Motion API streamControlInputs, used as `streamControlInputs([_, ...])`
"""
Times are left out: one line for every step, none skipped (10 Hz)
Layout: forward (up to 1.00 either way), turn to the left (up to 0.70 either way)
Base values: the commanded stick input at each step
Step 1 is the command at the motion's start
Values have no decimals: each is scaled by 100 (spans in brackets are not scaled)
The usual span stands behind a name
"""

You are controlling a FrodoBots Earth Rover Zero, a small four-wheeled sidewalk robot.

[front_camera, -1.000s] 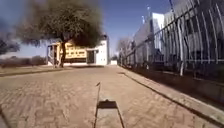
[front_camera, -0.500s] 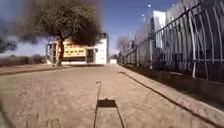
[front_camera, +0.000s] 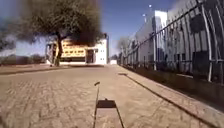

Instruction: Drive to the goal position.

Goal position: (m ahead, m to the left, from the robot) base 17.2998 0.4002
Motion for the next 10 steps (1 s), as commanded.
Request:
streamControlInputs([100, 0])
streamControlInputs([100, 0])
streamControlInputs([100, 0])
streamControlInputs([100, 0])
streamControlInputs([100, 0])
streamControlInputs([100, 0])
streamControlInputs([100, 0])
streamControlInputs([100, 0])
streamControlInputs([100, 0])
streamControlInputs([100, 0])
